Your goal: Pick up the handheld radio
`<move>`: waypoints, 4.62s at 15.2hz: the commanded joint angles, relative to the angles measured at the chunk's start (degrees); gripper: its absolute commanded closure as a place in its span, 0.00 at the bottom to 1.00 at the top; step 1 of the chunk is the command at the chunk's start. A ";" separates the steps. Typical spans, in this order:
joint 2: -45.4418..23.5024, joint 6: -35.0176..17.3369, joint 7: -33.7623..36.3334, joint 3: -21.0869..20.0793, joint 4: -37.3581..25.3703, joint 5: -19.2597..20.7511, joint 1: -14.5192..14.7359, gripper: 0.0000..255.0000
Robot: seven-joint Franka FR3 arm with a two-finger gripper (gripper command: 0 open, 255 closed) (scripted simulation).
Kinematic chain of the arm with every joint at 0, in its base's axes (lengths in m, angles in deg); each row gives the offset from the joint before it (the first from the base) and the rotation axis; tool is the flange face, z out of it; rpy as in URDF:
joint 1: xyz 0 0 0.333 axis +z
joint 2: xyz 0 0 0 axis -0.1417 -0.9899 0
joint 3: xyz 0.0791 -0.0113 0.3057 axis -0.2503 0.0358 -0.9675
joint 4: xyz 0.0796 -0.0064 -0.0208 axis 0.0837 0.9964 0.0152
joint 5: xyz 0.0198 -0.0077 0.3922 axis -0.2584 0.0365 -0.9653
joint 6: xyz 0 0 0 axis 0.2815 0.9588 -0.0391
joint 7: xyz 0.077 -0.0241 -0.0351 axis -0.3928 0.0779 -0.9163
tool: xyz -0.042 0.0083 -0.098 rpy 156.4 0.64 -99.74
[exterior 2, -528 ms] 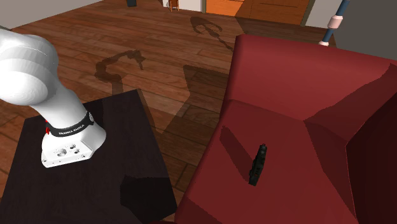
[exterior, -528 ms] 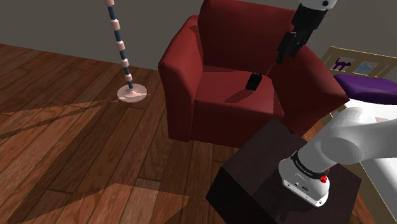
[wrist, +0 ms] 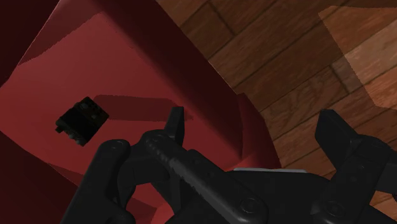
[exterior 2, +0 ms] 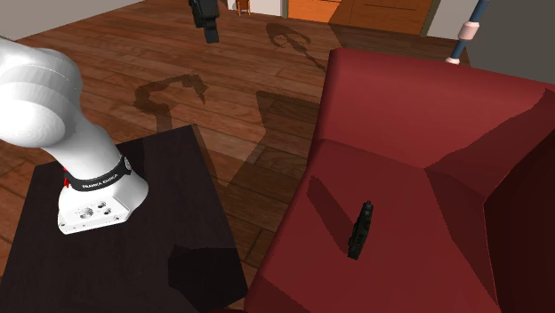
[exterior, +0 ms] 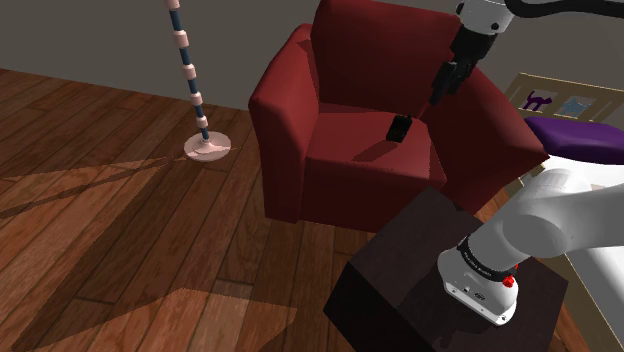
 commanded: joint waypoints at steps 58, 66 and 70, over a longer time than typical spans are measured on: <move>-74.49 -37.67 -60.59 19.49 -35.16 -27.94 -11.41 1.00; -70.98 -33.36 -58.84 20.95 -36.28 -25.63 -10.47 1.00; -69.41 -31.09 -57.99 21.56 -37.16 -24.53 -10.11 1.00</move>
